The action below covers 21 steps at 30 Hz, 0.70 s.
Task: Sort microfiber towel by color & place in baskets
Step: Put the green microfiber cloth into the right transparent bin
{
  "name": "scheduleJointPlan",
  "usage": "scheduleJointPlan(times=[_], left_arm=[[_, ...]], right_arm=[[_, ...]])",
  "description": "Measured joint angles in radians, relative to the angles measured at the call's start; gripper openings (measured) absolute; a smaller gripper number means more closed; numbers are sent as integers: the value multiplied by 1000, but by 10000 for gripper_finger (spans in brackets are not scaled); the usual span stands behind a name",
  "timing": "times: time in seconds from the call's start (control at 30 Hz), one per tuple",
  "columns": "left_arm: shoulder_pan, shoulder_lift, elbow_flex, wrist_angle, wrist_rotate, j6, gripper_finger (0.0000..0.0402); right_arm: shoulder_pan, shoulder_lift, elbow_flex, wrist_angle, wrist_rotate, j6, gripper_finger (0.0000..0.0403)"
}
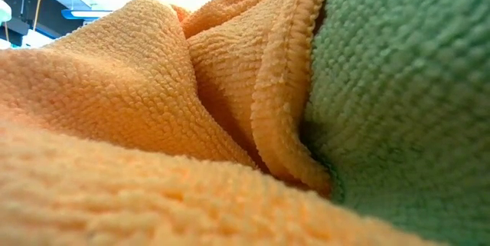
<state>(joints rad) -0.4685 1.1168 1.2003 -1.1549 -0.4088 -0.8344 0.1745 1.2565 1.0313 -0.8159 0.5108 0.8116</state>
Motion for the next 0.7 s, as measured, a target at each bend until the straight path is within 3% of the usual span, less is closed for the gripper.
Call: scheduleJointPlan(times=[0.27, 0.53, 0.7], left_arm=[[94, 0, 0, 1, -42, 11, 67], [144, 50, 0, 7, -51, 28, 98], [197, 119, 0, 11, 34, -3, 134]], right_arm=[[0, 2, 0, 96, -37, 0, 0], [0, 2, 0, 143, -37, -7, 0], [0, 2, 0, 143, -37, -8, 0]])
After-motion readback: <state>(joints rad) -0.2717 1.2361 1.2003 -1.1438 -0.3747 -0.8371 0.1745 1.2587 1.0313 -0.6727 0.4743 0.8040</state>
